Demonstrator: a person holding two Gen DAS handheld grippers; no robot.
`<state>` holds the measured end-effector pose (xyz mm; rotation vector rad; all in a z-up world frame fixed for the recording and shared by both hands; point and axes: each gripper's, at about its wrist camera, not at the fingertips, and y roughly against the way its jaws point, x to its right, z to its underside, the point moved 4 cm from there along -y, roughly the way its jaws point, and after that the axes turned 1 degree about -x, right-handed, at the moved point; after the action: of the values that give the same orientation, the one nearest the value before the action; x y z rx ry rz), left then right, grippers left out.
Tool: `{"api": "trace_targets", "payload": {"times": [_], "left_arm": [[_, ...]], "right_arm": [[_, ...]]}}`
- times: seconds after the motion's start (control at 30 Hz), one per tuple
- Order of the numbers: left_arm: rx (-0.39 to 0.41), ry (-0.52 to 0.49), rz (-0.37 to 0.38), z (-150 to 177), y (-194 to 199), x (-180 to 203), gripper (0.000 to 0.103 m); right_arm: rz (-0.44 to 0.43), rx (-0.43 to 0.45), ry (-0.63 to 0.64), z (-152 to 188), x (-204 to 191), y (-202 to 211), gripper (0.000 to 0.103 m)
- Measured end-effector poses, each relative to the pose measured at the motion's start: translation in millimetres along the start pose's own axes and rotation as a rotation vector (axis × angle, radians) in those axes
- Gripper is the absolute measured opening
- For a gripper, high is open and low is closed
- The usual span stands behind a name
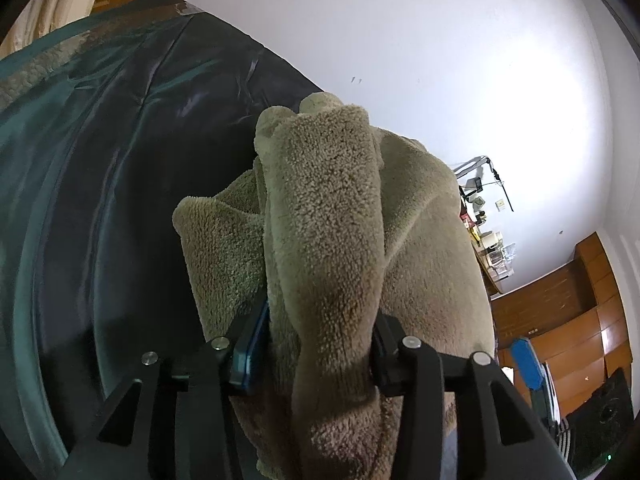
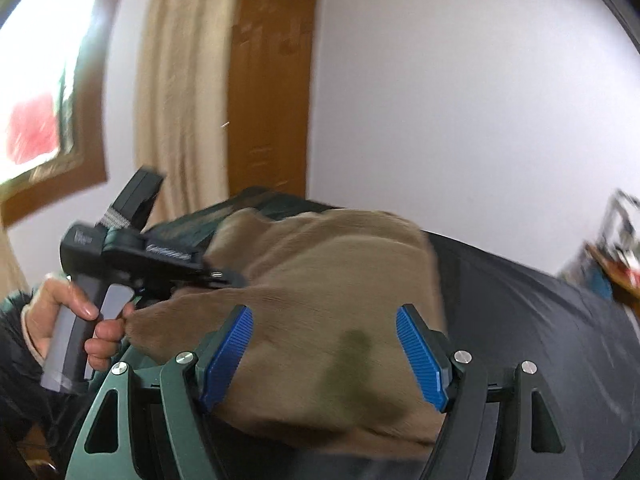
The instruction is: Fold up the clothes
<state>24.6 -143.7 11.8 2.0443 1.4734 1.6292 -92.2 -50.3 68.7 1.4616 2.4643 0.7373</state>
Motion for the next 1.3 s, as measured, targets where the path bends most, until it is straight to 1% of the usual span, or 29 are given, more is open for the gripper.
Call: {"api": "trace_targets", "payload": {"times": [0.03, 0.13, 0.2, 0.27, 0.33, 0.37, 0.4, 0.43, 0.47, 0.57, 0.67, 0.73, 0.8, 0.83, 0.9, 0.97, 1.0, 1.03, 1.07, 1.13, 1.23, 1.3], "left_arm": [[-0.002, 0.005, 0.003, -1.7, 0.0, -0.7, 0.050], [-0.015, 0.025, 0.017, -2.6, 3.5, -5.9, 0.052], [-0.015, 0.024, 0.013, -3.1, 10.6, -6.0, 0.055], [-0.005, 0.020, 0.002, -6.5, 19.5, -5.2, 0.057], [0.043, 0.005, -0.013, -13.3, 34.4, -0.1, 0.061], [0.073, -0.002, -0.013, -17.6, 42.9, 4.3, 0.063], [0.104, -0.010, -0.007, -22.2, 51.7, 10.5, 0.067], [0.121, -0.012, 0.001, -25.7, 56.3, 15.6, 0.070], [0.137, -0.016, 0.010, -29.0, 60.8, 21.2, 0.071], [0.163, -0.076, 0.069, -32.7, 67.6, 49.3, 0.075], [0.132, -0.120, 0.132, -30.5, 54.5, 72.6, 0.076], [0.091, -0.123, 0.166, -32.3, 36.5, 85.3, 0.076], [0.059, -0.086, 0.149, -34.0, 19.1, 78.5, 0.076], [0.046, -0.059, 0.131, -34.7, 10.5, 71.7, 0.076], [0.042, 0.030, 0.068, -35.7, 0.6, 38.4, 0.076], [0.047, 0.105, 0.078, -34.8, -3.3, 17.6, 0.073], [0.052, 0.124, 0.085, -33.4, -2.8, 11.0, 0.066], [0.060, 0.123, 0.076, -32.0, -1.9, 8.0, 0.058], [0.067, 0.121, 0.068, -30.5, -1.1, 5.3, 0.055], [0.079, 0.120, 0.064, -28.3, -1.0, 1.9, 0.053], [0.087, 0.132, 0.078, -27.5, -1.9, -3.3, 0.050], [0.095, 0.124, 0.090, -26.4, -2.7, -4.9, 0.050]], "right_arm": [[-0.021, -0.011, 0.025, -2.9, -9.3, -7.9, 0.076], [-0.108, -0.080, 0.089, 0.1, -33.4, -31.2, 0.076], [-0.158, -0.154, 0.143, 12.3, -46.6, -44.8, 0.076], [-0.157, -0.182, 0.144, 20.0, -46.2, -49.5, 0.076], [-0.171, -0.203, 0.120, 25.3, -41.4, -51.0, 0.077], [-0.179, -0.214, 0.112, 26.8, -39.6, -51.1, 0.077], [-0.187, -0.226, 0.105, 28.3, -37.7, -51.3, 0.077], [-0.184, -0.230, 0.108, 30.0, -38.0, -50.1, 0.077], [-0.177, -0.230, 0.116, 31.8, -39.0, -48.6, 0.077], [-0.161, -0.228, 0.131, 36.8, -40.9, -43.8, 0.077], [-0.171, -0.222, 0.115, 38.5, -36.2, -40.2, 0.077], [-0.174, -0.219, 0.111, 39.1, -33.6, -38.2, 0.077], [-0.175, -0.216, 0.110, 40.2, -32.1, -35.1, 0.077], [-0.178, -0.214, 0.107, 40.8, -31.0, -33.6, 0.077], [-0.185, -0.210, 0.100, 41.9, -27.8, -30.9, 0.077], [-0.202, -0.212, 0.088, 42.8, -24.1, -28.6, 0.077], [-0.212, -0.214, 0.082, 43.3, -22.2, -27.5, 0.077], [-0.218, -0.215, 0.078, 43.7, -20.5, -26.6, 0.077], [-0.220, -0.216, 0.077, 43.9, -19.1, -25.7, 0.077], [-0.222, -0.217, 0.075, 44.4, -16.5, -23.7, 0.077], [-0.225, -0.216, 0.072, 44.9, -12.2, -20.1, 0.077], [-0.229, -0.215, 0.069, 43.0, -13.8, -19.5, 0.077]]}}
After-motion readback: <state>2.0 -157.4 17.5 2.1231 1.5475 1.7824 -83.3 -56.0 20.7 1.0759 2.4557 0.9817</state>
